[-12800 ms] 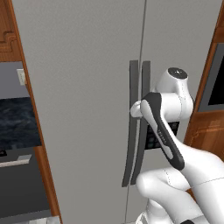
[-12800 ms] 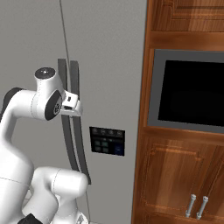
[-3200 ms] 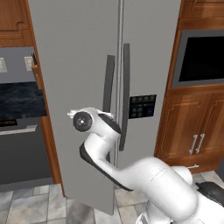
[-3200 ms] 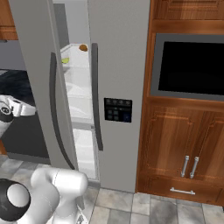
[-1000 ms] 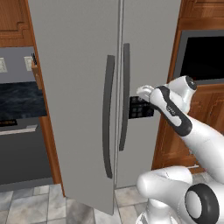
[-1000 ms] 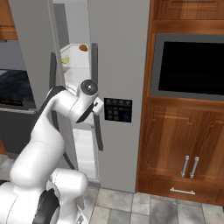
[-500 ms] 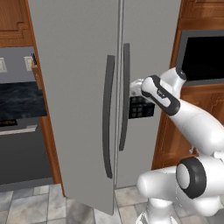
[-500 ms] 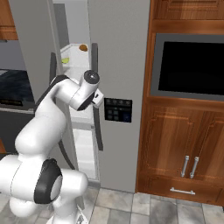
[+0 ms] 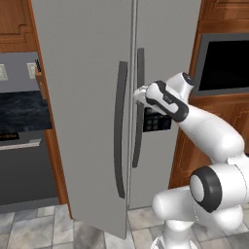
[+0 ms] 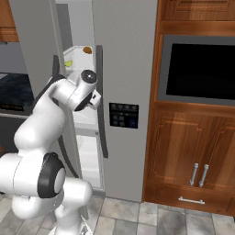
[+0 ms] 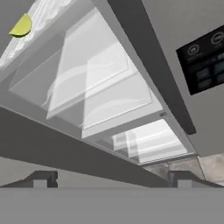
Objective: Take the lemon wedge from the fridge and place it on the plate with fish on the dining counter.
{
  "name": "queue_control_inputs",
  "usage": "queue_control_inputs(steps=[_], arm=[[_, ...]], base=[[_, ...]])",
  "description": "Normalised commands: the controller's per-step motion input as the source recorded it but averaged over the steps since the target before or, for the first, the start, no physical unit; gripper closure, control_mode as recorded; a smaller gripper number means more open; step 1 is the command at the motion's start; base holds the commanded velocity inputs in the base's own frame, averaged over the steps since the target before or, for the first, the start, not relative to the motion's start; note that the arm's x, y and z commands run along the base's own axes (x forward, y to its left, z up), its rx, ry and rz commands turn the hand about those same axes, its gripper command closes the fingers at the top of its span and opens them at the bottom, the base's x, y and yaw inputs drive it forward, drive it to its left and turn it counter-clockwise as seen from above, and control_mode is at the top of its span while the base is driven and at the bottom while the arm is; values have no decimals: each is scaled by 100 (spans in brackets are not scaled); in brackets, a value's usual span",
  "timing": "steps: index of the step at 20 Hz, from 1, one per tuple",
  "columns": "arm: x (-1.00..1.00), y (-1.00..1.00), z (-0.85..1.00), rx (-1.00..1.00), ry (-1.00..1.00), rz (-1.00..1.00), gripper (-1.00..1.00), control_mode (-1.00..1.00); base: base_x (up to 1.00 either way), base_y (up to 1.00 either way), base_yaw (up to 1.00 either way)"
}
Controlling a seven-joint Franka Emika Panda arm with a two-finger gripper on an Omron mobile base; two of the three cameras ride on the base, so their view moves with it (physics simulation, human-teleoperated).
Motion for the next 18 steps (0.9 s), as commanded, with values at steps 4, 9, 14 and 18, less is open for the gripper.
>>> queue_control_inputs(steps=[4, 9, 14, 18], arm=[[0, 13, -1, 7, 0, 14, -100, -100], [0, 0, 0, 9, 0, 10, -100, -100], [3, 0, 2, 4, 0, 2, -100, -100], [11, 0, 1, 0, 0, 0, -100, -100]], base=[[0, 0, 0], [0, 0, 0], [0, 0, 0], [0, 0, 0]])
